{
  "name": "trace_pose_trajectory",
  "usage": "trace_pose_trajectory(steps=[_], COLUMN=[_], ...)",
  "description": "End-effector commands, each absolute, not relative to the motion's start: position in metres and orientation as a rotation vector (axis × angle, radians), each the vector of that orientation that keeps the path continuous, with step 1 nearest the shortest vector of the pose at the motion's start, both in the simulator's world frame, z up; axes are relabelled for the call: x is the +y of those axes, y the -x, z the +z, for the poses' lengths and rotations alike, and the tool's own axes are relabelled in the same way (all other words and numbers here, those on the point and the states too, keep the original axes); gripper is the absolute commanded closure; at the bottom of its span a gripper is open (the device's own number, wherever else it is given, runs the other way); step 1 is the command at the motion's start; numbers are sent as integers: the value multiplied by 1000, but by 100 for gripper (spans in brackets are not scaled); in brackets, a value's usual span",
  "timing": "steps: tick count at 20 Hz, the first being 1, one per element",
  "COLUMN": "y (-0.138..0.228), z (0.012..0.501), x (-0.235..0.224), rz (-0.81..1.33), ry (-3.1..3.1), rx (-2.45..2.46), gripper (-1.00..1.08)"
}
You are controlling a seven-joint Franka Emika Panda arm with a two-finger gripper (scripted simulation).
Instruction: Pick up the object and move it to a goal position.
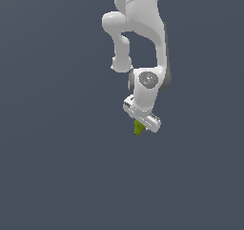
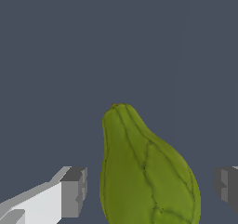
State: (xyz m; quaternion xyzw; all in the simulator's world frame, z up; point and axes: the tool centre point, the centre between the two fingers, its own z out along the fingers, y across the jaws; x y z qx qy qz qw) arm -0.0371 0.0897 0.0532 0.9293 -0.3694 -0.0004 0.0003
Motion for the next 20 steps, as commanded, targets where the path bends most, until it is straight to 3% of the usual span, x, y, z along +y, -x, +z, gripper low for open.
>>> trace_pose_trajectory(steps=[1, 5, 6, 20], y=[37, 36, 36, 34], z=[45, 41, 41, 46], x=[90, 90, 90, 91], rz=[0, 0, 0, 1], ry=[-2919, -2919, -2919, -2920], rx=[-1161, -1162, -1162, -1161], gripper=[-92, -92, 108, 108])
